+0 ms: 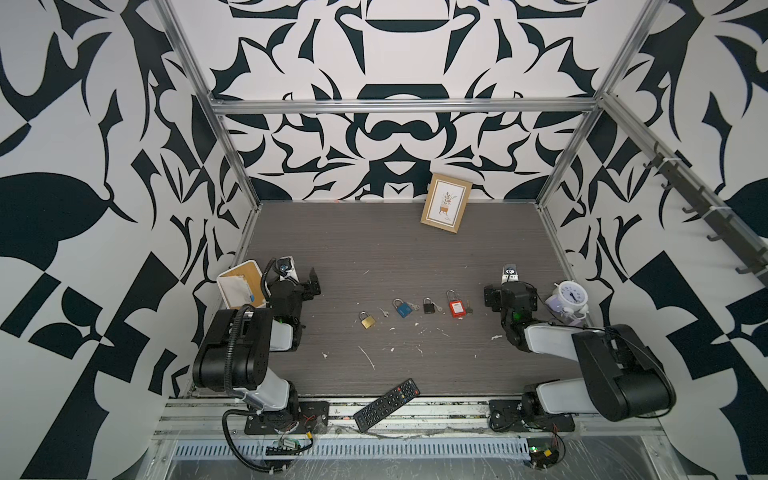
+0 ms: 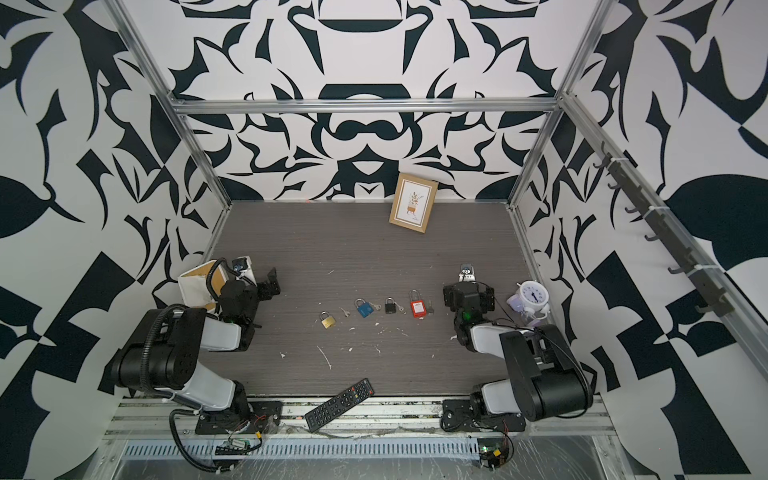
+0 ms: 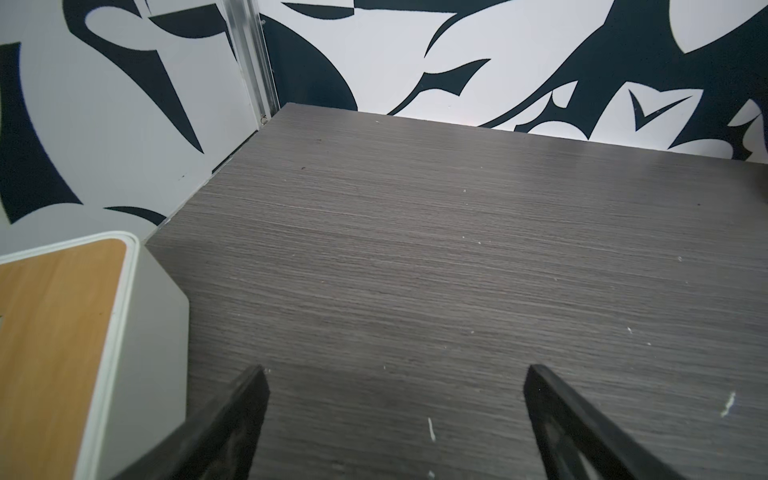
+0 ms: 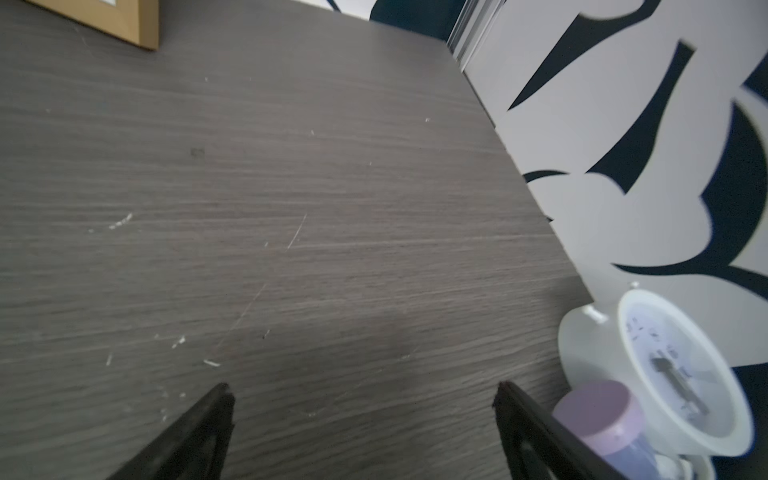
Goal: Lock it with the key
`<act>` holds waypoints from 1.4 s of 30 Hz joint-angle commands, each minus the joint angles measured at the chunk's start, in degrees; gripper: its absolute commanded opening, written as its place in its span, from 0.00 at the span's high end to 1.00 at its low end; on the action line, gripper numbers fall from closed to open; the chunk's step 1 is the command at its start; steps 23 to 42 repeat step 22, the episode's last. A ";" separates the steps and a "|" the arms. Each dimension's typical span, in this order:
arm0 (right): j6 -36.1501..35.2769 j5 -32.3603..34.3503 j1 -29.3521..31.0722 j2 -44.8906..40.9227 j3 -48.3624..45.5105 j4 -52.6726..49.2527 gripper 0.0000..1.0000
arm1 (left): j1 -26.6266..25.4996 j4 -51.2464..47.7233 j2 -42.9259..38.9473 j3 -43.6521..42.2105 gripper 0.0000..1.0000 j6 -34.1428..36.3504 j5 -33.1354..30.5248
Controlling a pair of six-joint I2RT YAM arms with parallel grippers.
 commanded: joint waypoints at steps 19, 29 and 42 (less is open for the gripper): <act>1.31 -9.59 -2.84 8.28 4.36 13.20 0.01 | -1.38 -6.27 0.24 3.99 0.01 1.71 -0.03; 0.93 -9.21 -2.87 7.59 2.89 15.22 0.01 | -1.40 -6.22 0.22 3.98 0.01 1.71 -0.02; 0.93 -9.21 -2.87 7.59 2.89 15.22 0.01 | -1.40 -6.22 0.22 3.98 0.01 1.71 -0.02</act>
